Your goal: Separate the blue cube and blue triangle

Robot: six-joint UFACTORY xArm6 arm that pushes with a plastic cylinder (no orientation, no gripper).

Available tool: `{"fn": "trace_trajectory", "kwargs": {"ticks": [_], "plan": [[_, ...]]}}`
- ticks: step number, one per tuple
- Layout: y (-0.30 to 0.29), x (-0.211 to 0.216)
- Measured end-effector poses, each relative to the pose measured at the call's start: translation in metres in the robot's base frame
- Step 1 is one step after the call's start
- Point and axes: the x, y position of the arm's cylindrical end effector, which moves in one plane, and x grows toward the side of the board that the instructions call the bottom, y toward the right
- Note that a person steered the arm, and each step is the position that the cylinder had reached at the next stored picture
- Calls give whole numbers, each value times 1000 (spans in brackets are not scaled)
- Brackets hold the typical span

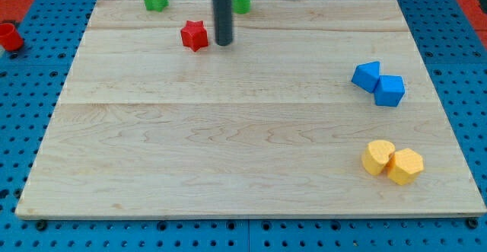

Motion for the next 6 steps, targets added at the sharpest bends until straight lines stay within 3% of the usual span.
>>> {"fn": "trace_trajectory", "kwargs": {"ticks": [1, 2, 3, 5, 6], "plan": [[-29, -2], [-11, 26], [65, 94], [299, 30], [315, 88]]}}
